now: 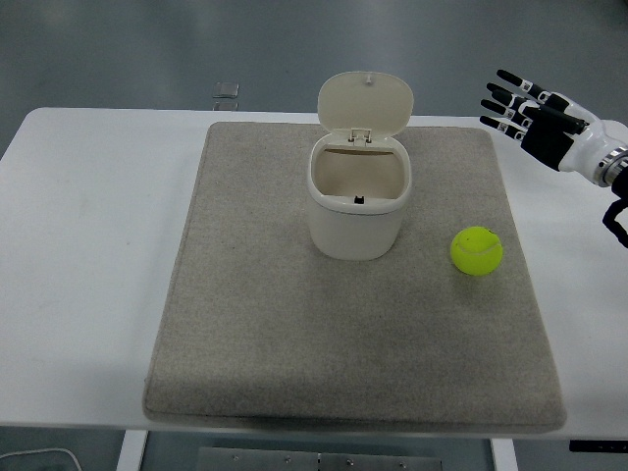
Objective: Pick up the tennis ball and place it in the box.
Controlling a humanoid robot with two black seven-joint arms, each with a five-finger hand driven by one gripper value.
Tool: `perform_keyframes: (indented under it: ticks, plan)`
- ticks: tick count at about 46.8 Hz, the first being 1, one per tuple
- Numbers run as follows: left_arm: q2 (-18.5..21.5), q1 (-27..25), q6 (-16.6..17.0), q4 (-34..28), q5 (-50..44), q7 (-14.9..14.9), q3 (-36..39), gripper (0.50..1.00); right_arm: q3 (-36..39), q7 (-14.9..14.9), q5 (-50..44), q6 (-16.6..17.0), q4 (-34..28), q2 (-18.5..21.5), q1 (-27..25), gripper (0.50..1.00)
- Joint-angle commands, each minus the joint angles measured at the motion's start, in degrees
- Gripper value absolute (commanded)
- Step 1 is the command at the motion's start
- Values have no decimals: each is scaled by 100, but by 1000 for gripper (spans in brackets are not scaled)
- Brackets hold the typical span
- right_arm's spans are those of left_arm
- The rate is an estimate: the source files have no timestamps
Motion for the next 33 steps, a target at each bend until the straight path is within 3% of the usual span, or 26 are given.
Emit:
perform_keyframes:
  ticks: [1, 33]
  plan:
    - [0, -1, 0, -11, 0, 0, -15, 992, -9, -1, 3, 1, 0, 9, 1, 915]
    - [0, -9, 0, -2, 0, 0, 20, 992, 35, -10, 12, -8, 0, -44, 27, 915]
